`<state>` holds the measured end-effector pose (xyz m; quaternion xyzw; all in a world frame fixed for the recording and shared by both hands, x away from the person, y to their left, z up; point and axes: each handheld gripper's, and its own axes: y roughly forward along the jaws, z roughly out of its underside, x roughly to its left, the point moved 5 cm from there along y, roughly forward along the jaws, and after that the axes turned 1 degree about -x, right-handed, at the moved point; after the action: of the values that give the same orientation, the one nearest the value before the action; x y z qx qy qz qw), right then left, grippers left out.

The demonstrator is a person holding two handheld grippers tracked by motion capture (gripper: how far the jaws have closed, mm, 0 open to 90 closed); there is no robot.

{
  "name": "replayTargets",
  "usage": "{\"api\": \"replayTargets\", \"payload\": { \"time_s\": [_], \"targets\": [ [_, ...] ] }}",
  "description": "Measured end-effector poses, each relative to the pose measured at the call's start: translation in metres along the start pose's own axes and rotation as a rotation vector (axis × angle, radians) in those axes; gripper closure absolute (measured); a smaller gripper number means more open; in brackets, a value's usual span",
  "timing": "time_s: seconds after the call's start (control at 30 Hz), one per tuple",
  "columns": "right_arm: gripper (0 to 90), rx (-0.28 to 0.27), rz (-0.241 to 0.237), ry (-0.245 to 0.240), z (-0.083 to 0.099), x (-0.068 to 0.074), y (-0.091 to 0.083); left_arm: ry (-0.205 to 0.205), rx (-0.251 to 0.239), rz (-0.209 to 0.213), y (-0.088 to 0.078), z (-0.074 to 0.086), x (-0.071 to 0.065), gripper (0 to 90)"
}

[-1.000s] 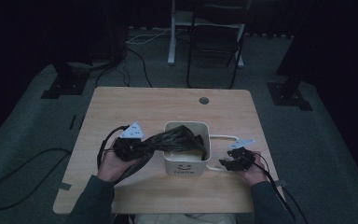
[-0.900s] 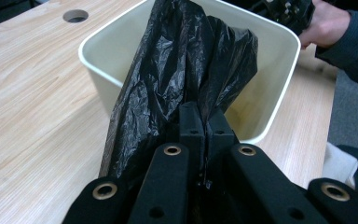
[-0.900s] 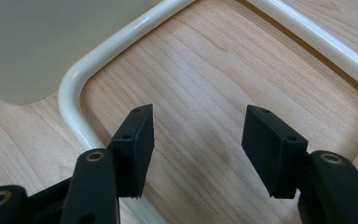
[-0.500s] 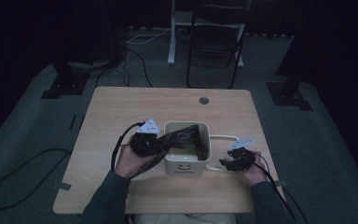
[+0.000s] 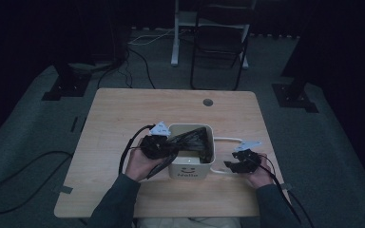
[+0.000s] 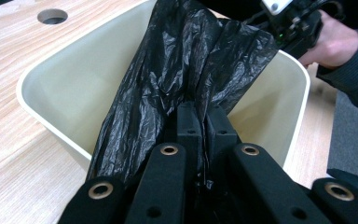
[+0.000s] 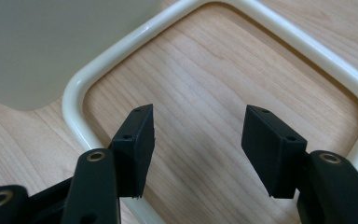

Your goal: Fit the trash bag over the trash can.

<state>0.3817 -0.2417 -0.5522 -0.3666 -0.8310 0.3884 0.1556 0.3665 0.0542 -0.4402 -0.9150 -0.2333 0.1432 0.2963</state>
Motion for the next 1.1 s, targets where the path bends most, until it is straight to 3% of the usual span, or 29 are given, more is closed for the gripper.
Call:
{"api": "replayTargets", "payload": {
  "time_s": [0.3,0.43,0.47,0.53,0.73,1.1],
  "targets": [
    [43.9,0.002,-0.005,-0.004,-0.001,0.001,0.001,-0.019,0.022,-0.023,0.011,0.000,0.003,84.4],
    [44.0,-0.001,-0.005,-0.007,-0.001,0.001,0.001,-0.025,0.026,-0.026,0.012,0.002,0.003,77.9],
    [44.0,0.001,-0.006,-0.005,-0.001,0.001,0.001,-0.027,0.020,-0.018,0.011,0.003,0.003,71.2],
    [44.0,0.001,-0.006,-0.005,-0.001,0.001,0.001,-0.029,0.016,-0.014,0.010,0.003,0.003,67.9],
    [43.9,0.003,-0.006,-0.007,-0.001,0.001,0.002,-0.021,-0.025,-0.017,-0.009,0.003,0.002,55.1],
    [43.9,0.010,-0.008,-0.008,0.000,0.002,0.004,-0.029,-0.091,-0.032,-0.036,0.006,0.004,49.4]
  ]
}}
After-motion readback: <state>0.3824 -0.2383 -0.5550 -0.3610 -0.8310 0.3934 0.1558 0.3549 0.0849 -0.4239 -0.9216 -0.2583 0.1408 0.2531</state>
